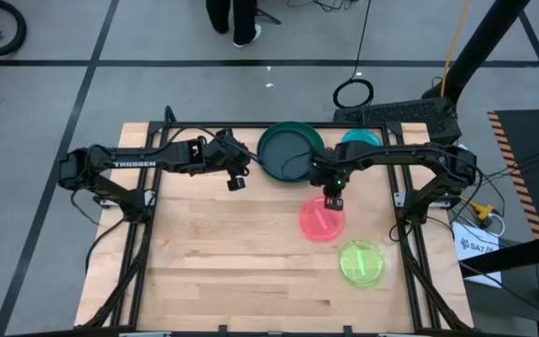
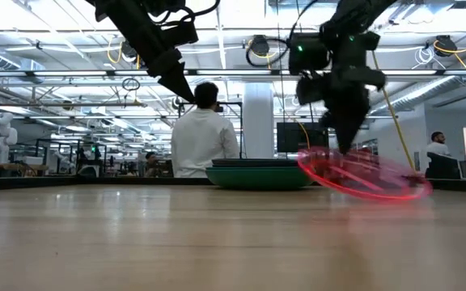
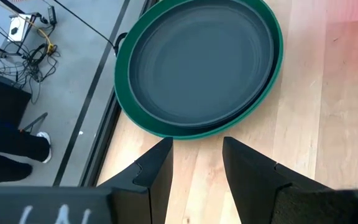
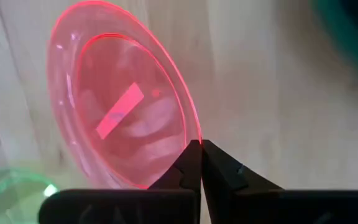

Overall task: Stack plastic plates
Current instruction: Stack the pink plate on top of the blue plate

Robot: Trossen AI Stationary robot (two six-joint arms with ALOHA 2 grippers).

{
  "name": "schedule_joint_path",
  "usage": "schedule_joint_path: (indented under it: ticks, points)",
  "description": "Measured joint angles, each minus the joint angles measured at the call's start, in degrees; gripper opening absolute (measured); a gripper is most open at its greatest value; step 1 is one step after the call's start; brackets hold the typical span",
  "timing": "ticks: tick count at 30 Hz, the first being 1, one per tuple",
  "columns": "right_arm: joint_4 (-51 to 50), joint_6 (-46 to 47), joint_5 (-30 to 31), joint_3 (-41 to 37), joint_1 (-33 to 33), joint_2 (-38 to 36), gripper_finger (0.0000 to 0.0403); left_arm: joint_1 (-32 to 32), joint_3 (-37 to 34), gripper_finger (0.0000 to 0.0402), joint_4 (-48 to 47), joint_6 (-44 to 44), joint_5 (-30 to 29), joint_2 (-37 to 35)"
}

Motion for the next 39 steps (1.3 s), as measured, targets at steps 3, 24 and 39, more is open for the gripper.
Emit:
schedule_joint_path:
  ticks: [3,24,39]
  points:
    - [2.9,-0.3,0.0,2.8,-0.1,0.0,0.0,0.0,0.0,0.0147,0.0,0.0,0.0,0.0]
    - [12.7,8.9,0.1,15.6,-14.9,0.0,0.0,0.0,0.0,0.0147,0.1,0.1,0.0,0.0]
    - [20.9,20.6,0.2,15.6,-26.8,10.7,0.0,0.0,0.0,0.0147,1.9,0.7,0.0,0.0]
